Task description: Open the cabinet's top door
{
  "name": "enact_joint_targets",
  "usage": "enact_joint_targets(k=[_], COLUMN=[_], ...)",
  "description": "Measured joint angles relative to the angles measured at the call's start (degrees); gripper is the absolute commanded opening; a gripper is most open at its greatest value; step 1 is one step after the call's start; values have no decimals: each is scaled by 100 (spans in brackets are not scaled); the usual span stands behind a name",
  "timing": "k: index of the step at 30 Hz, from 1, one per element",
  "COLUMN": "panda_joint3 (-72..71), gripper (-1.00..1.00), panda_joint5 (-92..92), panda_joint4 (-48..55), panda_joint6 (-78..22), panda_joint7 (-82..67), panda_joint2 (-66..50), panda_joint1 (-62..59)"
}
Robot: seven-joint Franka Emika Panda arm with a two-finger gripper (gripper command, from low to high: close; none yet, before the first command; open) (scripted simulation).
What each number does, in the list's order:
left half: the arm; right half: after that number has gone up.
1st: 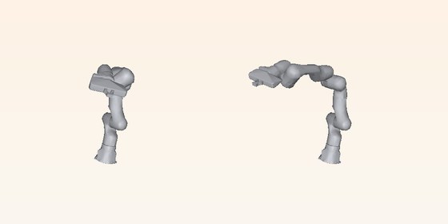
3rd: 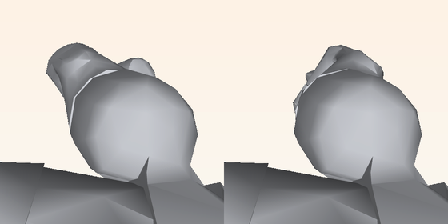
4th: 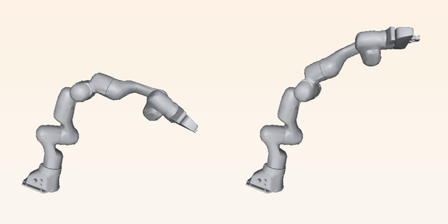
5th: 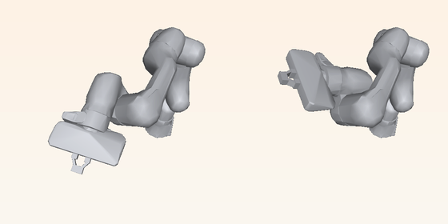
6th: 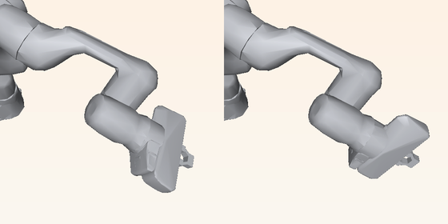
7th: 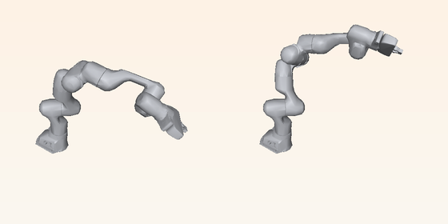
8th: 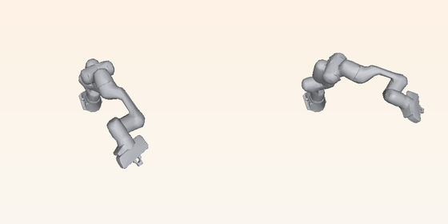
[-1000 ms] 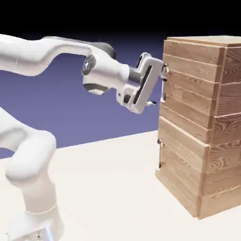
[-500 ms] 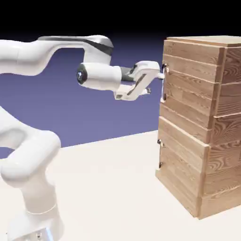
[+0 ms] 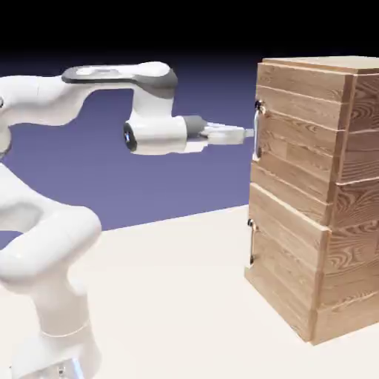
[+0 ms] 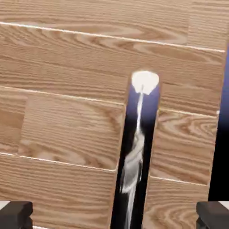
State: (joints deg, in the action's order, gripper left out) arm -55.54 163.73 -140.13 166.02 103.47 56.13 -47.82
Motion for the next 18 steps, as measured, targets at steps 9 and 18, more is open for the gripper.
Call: enact_joint_targets(k=[9,18], panda_joint3=[-629,970], gripper=[-100,-100], panda_joint5=[227,168], panda_joint4=[720,53], panda_joint6=[-220,-593], panda_joint7=[-105,-1537], panda_joint2=[-440,-1311], panda_joint1=[-1032,836])
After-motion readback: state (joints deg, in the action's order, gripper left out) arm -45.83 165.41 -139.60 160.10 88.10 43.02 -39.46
